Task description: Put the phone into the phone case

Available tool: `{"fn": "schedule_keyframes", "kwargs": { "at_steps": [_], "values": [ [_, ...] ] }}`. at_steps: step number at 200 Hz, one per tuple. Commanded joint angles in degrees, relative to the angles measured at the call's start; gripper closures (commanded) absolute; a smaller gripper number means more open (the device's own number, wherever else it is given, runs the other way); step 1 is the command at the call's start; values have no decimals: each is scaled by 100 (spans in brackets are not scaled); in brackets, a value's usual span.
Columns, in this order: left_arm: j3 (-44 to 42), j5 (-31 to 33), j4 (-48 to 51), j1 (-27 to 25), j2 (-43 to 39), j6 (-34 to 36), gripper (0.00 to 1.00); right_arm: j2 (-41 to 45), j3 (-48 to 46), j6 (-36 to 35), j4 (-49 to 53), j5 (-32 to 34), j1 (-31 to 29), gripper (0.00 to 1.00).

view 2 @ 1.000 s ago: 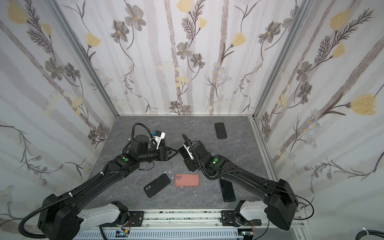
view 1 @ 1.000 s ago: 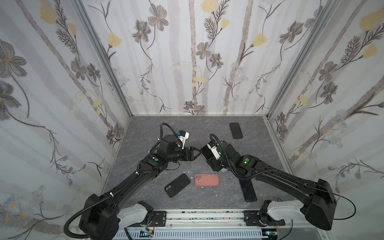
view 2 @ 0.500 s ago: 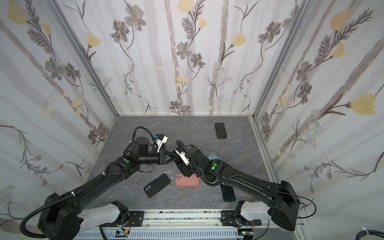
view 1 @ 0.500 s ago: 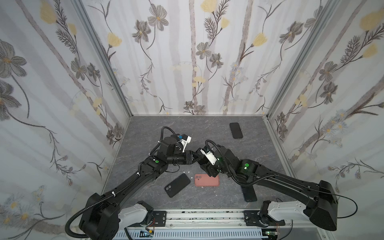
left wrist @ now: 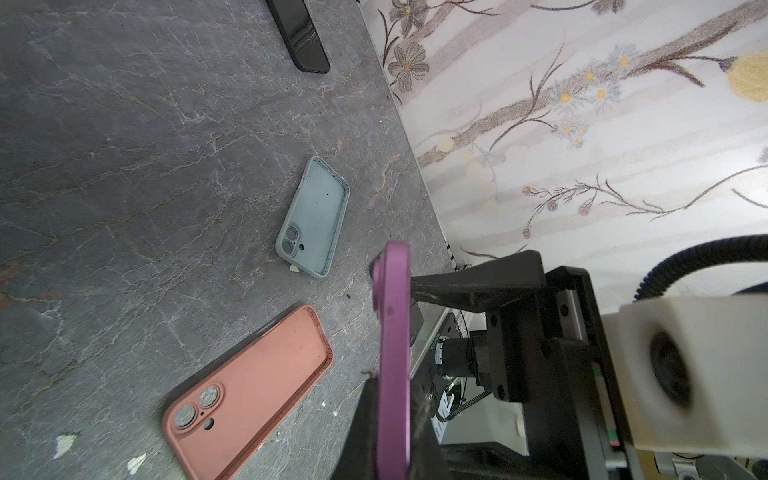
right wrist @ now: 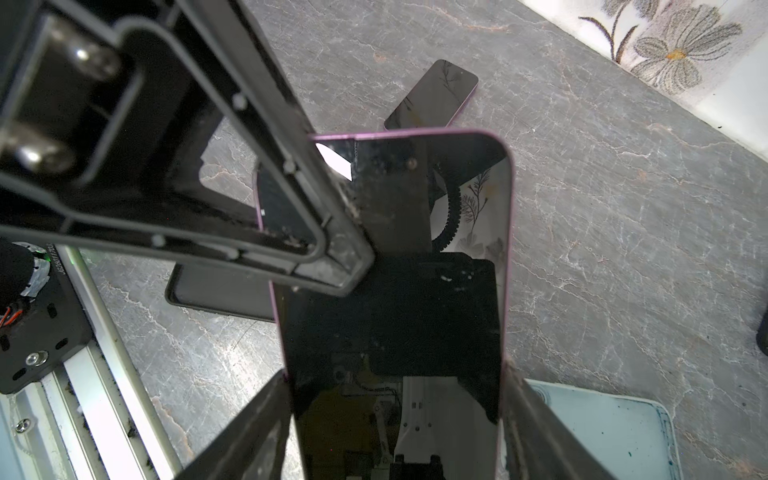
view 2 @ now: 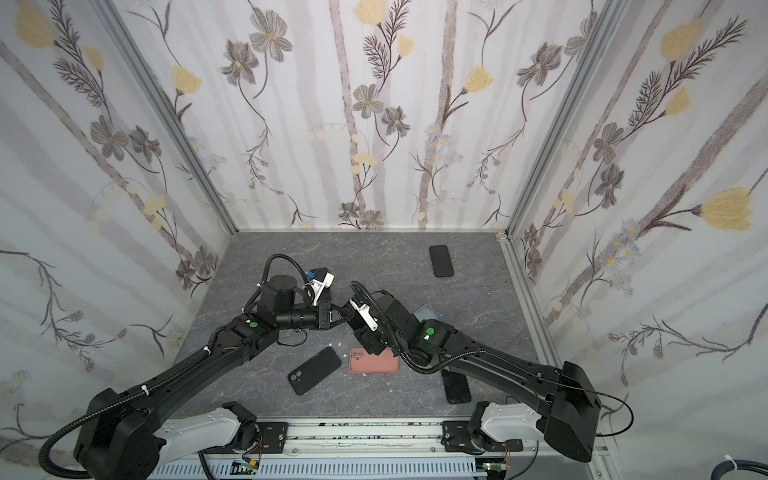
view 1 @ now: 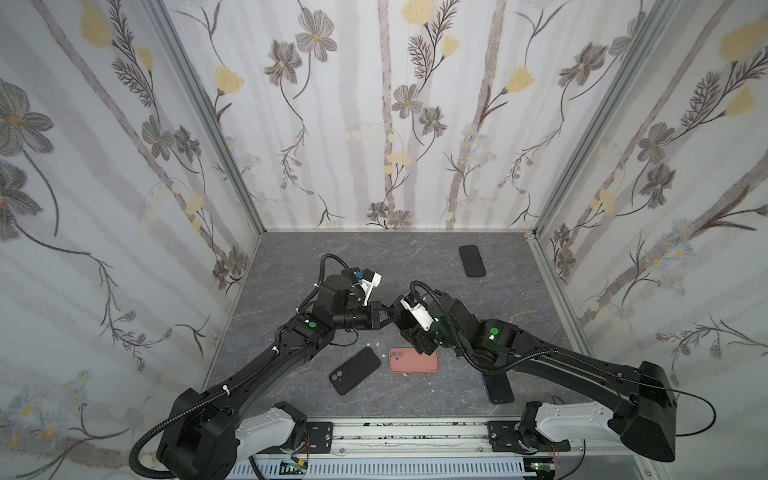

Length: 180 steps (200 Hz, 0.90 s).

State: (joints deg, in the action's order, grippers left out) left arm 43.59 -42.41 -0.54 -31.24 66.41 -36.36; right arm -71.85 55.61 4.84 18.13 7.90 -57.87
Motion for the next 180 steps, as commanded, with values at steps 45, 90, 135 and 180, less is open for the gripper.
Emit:
{"fn": "schedule_keyframes", "kwargs": {
  "at_steps": [45, 90, 135, 180],
  "values": [
    [25, 0, -443, 200, -143, -428, 100, 479, 210, 342, -755, 623, -5, 0],
    [-78, 329, -1149, 515, -785, -759, 100, 1843, -467, 1123, -2267, 1488, 50, 0],
    [-34, 585, -2087, 665, -1290, -1187, 100, 3181, -1654, 2151, -3693, 1344, 74, 0],
    [-489, 854, -3893, 664, -1500, -2076, 100, 3317, -1629, 2384, -3659, 630, 92, 1]
  ]
}}
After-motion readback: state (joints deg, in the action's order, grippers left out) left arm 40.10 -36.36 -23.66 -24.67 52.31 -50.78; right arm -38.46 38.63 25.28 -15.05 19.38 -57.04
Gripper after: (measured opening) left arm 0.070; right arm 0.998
